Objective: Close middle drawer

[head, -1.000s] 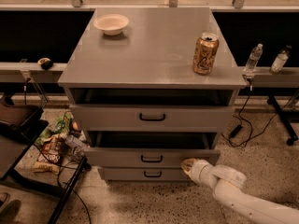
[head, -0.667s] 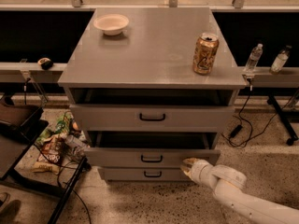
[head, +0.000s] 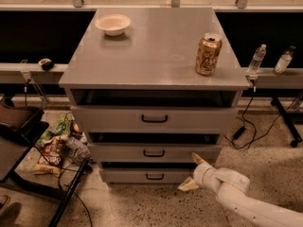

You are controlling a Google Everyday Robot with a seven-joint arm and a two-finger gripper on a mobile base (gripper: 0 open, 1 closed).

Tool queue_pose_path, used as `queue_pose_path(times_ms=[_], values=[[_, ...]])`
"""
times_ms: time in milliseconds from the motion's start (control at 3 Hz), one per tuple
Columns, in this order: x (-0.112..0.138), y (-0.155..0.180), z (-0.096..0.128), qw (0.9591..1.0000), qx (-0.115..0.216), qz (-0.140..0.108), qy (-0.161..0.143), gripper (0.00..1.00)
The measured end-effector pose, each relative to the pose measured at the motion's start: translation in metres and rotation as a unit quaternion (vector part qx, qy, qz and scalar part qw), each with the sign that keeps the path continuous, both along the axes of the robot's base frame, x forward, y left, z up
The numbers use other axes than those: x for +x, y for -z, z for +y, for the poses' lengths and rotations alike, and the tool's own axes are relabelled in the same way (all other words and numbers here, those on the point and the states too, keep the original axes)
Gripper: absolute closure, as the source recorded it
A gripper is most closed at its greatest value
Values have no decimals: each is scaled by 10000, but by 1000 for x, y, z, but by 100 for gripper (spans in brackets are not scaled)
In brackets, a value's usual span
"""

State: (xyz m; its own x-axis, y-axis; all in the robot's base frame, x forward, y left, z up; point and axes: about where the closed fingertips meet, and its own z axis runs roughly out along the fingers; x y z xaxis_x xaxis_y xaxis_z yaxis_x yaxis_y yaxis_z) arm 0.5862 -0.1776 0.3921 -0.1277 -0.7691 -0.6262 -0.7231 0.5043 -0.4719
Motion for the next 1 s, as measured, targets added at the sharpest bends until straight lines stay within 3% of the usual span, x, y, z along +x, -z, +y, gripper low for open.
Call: queue_pose_path(times_ms=[667, 1000], values=[[-14, -1, -4, 10000, -45, -2, -17, 4], [-53, -33, -15, 9983, -415, -96, -401, 27]])
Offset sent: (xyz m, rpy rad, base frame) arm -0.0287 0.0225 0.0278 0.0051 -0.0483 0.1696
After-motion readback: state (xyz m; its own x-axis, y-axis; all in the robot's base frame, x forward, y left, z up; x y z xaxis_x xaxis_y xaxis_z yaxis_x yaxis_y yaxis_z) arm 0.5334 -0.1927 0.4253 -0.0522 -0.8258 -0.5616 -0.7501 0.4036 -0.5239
